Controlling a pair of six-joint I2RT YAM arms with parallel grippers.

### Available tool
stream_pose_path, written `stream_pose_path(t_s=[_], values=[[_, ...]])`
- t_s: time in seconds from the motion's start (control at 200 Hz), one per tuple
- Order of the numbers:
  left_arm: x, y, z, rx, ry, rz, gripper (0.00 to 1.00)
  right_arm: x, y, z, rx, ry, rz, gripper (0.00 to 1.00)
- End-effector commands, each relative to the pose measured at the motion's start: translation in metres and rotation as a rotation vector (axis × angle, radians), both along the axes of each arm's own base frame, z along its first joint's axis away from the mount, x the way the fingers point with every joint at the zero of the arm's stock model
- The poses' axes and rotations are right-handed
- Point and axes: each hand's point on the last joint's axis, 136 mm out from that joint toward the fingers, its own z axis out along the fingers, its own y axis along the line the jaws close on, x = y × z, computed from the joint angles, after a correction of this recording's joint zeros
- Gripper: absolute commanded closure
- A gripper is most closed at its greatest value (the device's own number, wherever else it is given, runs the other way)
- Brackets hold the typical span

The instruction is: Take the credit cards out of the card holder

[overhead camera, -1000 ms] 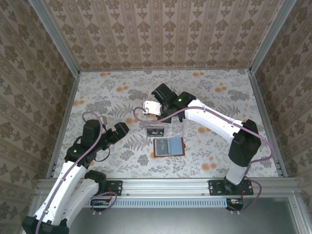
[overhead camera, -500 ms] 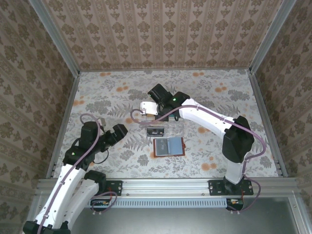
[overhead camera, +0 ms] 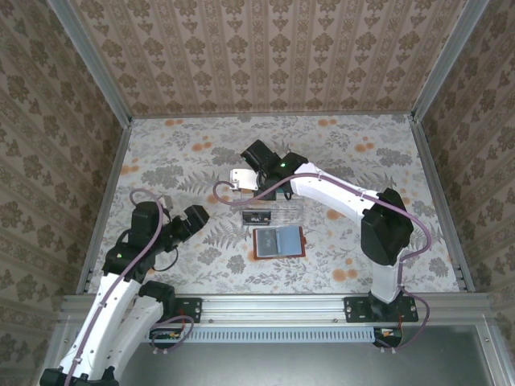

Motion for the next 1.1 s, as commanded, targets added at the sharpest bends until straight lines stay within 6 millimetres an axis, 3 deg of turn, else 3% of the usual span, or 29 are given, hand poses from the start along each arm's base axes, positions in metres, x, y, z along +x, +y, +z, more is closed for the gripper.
stream_pose_path(t_s=[0.0, 0.21, 0.48, 0.715, 0.9, 1.095], values=[[-0.005, 0.001, -0.005, 0.007, 0.01, -0.018, 0.0, 0.007, 0.003, -0.006, -0.005, -0.003, -0.009, 1.0], [-0.006, 0.002, -0.005, 0.003, 0.014, -0.018, 0.0, 0.01, 0.001, -0.015, -0.014, 0.002, -0.029, 0.97], [-0.005, 0.002, -0.005, -0.005, 0.01, -0.015, 0.0, 0.019, 0.0, -0.008, -0.003, -0.043, -0.073, 0.72], [-0.006, 0.002, -0.007, -0.008, 0.014, -0.015, 0.0, 0.022, 0.0, -0.009, 0.0, -0.06, -0.095, 0.61], [-0.008, 0.002, -0.006, -0.01, 0.012, -0.018, 0.0, 0.035, -0.003, -0.007, -0.009, -0.118, -0.146, 0.6], [-0.008, -0.002, -0.005, -0.024, 0.007, -0.037, 0.0, 0.037, -0.005, 0.016, 0.084, -0.138, -0.23, 0.58]])
